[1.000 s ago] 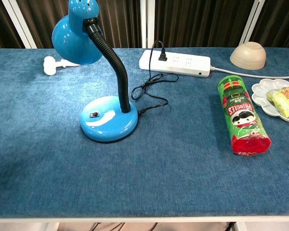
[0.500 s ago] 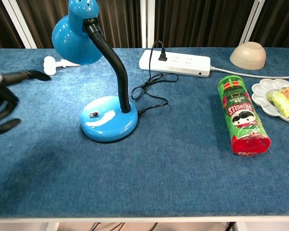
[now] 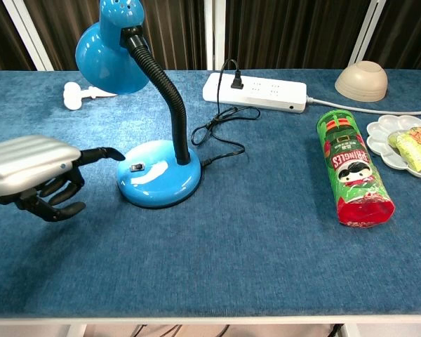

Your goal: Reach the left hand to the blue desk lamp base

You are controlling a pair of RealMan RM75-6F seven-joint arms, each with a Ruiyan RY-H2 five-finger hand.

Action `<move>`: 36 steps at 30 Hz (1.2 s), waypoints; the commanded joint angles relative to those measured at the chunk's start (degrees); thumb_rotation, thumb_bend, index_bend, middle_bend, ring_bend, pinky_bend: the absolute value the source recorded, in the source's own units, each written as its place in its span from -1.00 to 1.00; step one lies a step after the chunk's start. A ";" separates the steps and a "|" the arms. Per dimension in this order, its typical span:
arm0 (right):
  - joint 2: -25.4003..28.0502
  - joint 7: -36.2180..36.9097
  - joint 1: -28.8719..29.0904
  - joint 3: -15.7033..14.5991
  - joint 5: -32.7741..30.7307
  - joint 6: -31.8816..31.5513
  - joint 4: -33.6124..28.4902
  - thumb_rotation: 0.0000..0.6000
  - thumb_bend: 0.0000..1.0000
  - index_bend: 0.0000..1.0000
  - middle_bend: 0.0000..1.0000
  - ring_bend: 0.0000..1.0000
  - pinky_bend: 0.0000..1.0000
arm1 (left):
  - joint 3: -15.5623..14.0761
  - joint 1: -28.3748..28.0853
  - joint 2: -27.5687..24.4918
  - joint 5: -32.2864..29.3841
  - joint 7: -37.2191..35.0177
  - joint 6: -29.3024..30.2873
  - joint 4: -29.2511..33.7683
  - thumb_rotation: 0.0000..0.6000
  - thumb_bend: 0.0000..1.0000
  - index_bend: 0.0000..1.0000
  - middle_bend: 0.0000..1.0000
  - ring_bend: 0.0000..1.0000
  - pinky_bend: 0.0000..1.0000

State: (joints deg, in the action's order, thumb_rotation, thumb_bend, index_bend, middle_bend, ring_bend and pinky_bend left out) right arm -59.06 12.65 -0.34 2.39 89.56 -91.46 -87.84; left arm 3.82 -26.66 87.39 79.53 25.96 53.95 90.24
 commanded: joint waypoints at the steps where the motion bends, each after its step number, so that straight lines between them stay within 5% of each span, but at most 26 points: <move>1: -0.05 0.19 -0.12 -0.03 -0.07 -0.02 0.16 1.00 -0.65 -1.00 -1.00 -1.00 -1.00 | -0.08 -0.88 0.90 -1.02 0.05 -0.81 -0.96 1.00 -0.16 -0.78 0.55 0.49 0.52; 36: -0.49 1.56 -0.78 0.19 -0.86 0.30 1.76 1.00 -0.65 -1.00 -1.00 -1.00 -1.00 | -2.34 -4.51 2.85 -4.52 1.09 0.32 -2.12 1.00 -0.14 -0.76 0.57 0.50 0.52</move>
State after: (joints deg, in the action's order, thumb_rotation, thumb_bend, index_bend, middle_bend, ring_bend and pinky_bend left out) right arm -59.55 14.22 -1.12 2.57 88.71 -91.16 -86.09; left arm 1.51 -31.13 90.22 75.06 27.00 54.31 88.14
